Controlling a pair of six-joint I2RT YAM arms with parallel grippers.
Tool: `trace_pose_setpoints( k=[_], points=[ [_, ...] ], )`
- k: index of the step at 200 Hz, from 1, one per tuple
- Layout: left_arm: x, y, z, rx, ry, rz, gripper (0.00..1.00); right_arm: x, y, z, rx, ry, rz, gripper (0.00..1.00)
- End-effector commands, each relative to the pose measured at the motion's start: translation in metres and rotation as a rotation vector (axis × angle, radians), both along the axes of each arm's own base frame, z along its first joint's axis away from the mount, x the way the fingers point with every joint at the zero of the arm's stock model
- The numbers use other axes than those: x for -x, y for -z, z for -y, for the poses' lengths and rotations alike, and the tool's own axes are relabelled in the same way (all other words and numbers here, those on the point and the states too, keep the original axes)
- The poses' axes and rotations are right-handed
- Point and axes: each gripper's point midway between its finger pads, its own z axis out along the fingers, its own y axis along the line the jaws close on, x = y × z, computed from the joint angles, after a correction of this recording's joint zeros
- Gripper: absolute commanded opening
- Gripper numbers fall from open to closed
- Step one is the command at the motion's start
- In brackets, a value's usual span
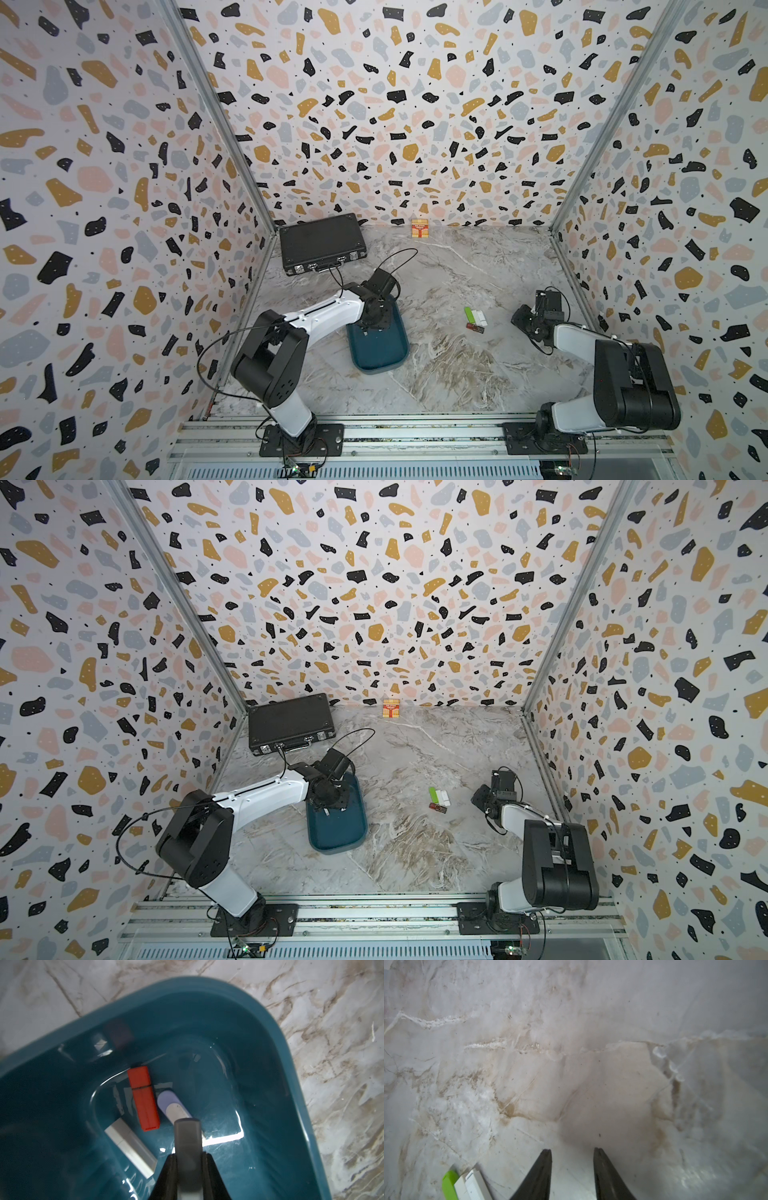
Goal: Put the usb flash drive into the storage box
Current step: Place the USB flash in the storage box, then pick up the USB flash from the center of the board.
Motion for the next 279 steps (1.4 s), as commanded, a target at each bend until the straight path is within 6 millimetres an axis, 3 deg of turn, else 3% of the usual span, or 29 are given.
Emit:
trace_pose_setpoints(
  k=[1,37,68,89,104,128,146,161,179,201,230,247,279],
  points=[
    [-0.018,-0.005,0.018,0.075,-0.022,0.023,0.17,0.016,0.017,-0.003,-0.015,-0.01,-0.084,0.39],
    [-0.026,0.001,0.023,0.074,-0.038,0.01,0.23,0.016,0.018,-0.004,-0.019,-0.014,-0.086,0.39],
    [-0.024,0.004,0.023,0.064,-0.048,-0.023,0.4,0.016,0.016,-0.005,-0.021,-0.019,-0.077,0.4],
    [-0.021,-0.018,0.023,0.084,-0.039,-0.009,0.51,0.013,0.015,-0.008,-0.031,-0.041,-0.085,0.41],
    [-0.018,-0.045,0.018,0.083,-0.03,0.026,0.55,0.012,0.011,-0.014,-0.052,-0.066,-0.077,0.41],
    [0.001,-0.096,0.002,0.088,-0.008,0.082,0.55,0.011,-0.006,-0.029,-0.061,-0.146,-0.071,0.42],
    [0.028,-0.131,-0.014,0.124,0.005,0.144,0.59,0.012,-0.021,-0.044,-0.01,-0.234,-0.093,0.42],
    [0.052,-0.148,-0.035,0.117,0.008,0.197,0.63,0.011,-0.033,-0.059,0.011,-0.305,-0.096,0.42],
    [0.079,-0.156,-0.064,0.075,0.008,0.242,0.67,0.012,-0.042,-0.076,0.052,-0.39,-0.123,0.42],
    [0.103,-0.161,-0.084,0.077,0.006,0.296,0.7,0.012,-0.045,-0.104,0.113,-0.526,-0.173,0.43],
    [0.117,-0.164,-0.089,0.132,0.01,0.356,0.71,0.014,-0.046,-0.131,0.203,-0.664,-0.25,0.43],
    [0.119,-0.172,-0.088,0.156,0.03,0.388,0.71,0.013,-0.045,-0.135,0.251,-0.695,-0.273,0.43],
    [0.119,-0.169,-0.088,0.168,0.024,0.407,0.72,0.017,-0.041,-0.146,0.29,-0.769,-0.332,0.45]
  ],
)
